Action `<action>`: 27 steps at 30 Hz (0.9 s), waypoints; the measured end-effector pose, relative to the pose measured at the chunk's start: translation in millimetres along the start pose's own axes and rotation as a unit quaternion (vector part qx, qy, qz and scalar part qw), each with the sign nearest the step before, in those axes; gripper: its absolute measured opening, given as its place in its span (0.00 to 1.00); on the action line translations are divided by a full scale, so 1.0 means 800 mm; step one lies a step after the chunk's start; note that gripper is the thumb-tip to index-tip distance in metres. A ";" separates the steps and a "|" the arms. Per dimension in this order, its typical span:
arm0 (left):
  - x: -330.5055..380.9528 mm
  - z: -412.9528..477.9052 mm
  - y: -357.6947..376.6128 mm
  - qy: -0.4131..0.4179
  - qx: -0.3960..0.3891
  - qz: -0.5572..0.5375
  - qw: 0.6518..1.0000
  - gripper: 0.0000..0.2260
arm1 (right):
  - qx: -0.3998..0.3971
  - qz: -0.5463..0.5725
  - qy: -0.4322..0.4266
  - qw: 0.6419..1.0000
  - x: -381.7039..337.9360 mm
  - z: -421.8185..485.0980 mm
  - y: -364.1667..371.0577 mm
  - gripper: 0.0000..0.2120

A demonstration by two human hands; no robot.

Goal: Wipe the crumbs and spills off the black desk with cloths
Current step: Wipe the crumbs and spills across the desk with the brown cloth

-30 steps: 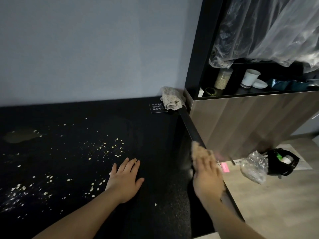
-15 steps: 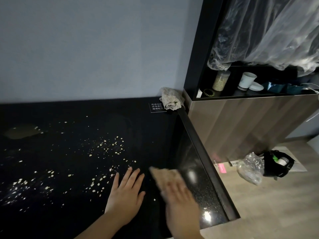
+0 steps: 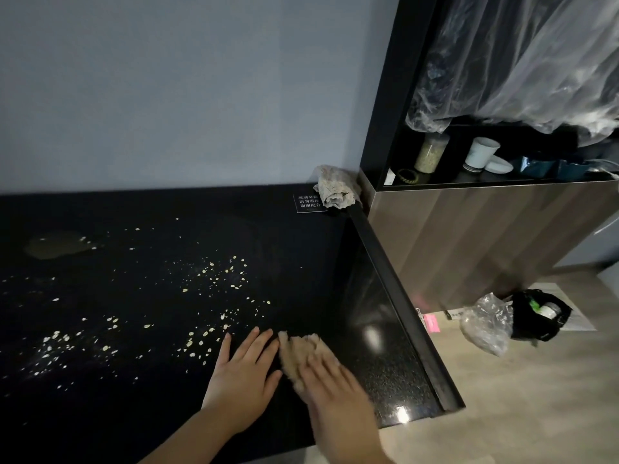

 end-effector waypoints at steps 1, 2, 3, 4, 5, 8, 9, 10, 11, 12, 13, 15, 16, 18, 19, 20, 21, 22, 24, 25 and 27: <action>-0.001 0.000 -0.001 -0.001 0.003 0.005 1.000 0.32 | -0.002 -0.023 0.011 1.000 0.021 0.000 -0.003 0.19; -0.001 0.000 0.000 -0.001 0.007 0.009 1.000 0.31 | 0.002 -0.040 0.051 0.998 0.049 -0.003 -0.004 0.17; -0.001 -0.002 -0.001 -0.002 0.007 0.009 1.000 0.31 | 0.000 -0.039 0.123 0.992 0.079 -0.008 -0.011 0.17; -0.001 -0.002 0.000 -0.004 0.004 0.006 1.000 0.31 | 0.001 -0.033 0.209 0.977 0.106 -0.014 -0.018 0.19; -0.001 -0.003 0.001 -0.009 -0.001 0.003 1.000 0.31 | 0.012 -0.024 0.274 0.961 0.124 -0.021 -0.022 0.22; 0.001 -0.006 0.004 -0.012 -0.015 -0.010 1.000 0.31 | 0.043 -0.003 0.273 0.961 0.095 -0.025 -0.014 0.30; 0.001 -0.007 0.004 -0.011 -0.022 -0.012 1.000 0.31 | 0.035 0.012 0.223 0.974 0.064 -0.022 -0.009 0.31; 0.000 -0.008 0.006 -0.011 -0.026 -0.012 1.000 0.31 | 0.024 0.033 0.149 0.988 0.030 -0.021 -0.004 0.30; 0.000 -0.009 0.006 -0.010 -0.030 -0.012 0.999 0.31 | 0.012 0.050 0.070 0.996 0.006 -0.019 -0.001 0.25; -0.001 -0.011 0.006 -0.009 -0.032 -0.013 0.999 0.32 | -0.017 0.046 0.012 0.999 -0.006 -0.018 0.000 0.21; -0.002 -0.013 0.004 -0.011 -0.031 -0.012 0.999 0.32 | -0.038 0.024 -0.009 0.999 -0.001 -0.016 0.000 0.20; -0.004 -0.015 0.001 -0.013 -0.025 -0.012 1.000 0.31 | -0.053 -0.008 0.063 0.997 0.041 -0.010 -0.003 0.20; -0.004 -0.017 0.000 -0.007 -0.024 -0.012 1.000 0.29 | -0.046 -0.007 0.141 0.989 0.065 -0.007 -0.011 0.21; -0.009 -0.022 0.001 0.012 -0.017 -0.013 1.000 0.23 | -0.046 -0.012 0.282 0.958 0.089 -0.003 -0.027 0.22; -0.013 -0.023 0.000 0.010 -0.012 -0.007 1.000 0.23 | -0.060 -0.015 0.307 0.950 0.088 0.003 -0.036 0.23; -0.019 -0.022 0.002 0.000 -0.003 -0.005 1.000 0.24 | -0.073 0.007 0.292 0.954 0.077 0.008 -0.037 0.25; -0.027 -0.023 0.004 -0.014 0.006 -0.006 1.000 0.25 | -0.084 0.036 0.269 0.959 0.056 0.012 -0.038 0.28; -0.034 -0.024 0.006 -0.027 0.016 -0.012 0.999 0.27 | -0.089 0.047 0.219 0.970 0.030 0.015 -0.035 0.33; -0.049 -0.028 0.008 -0.054 0.017 -0.038 0.998 0.31 | -0.097 0.065 0.091 0.989 -0.024 0.013 -0.023 0.36; -0.056 -0.030 0.010 -0.066 0.016 -0.049 0.996 0.32 | -0.115 0.076 0.039 0.990 -0.037 0.013 -0.015 0.33; -0.068 -0.036 0.011 -0.090 0.019 -0.063 0.994 0.34 | -0.149 0.008 0.007 0.989 -0.029 0.022 -0.008 0.28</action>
Point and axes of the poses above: each hand's wrist, its own z-axis towards the middle knuckle, its own y-axis out of the palm, x = y × z, the point moved 2 cm from there along z, towards the middle knuckle, and after that the axes turned 12 degrees about -x, right-handed, at the moved point
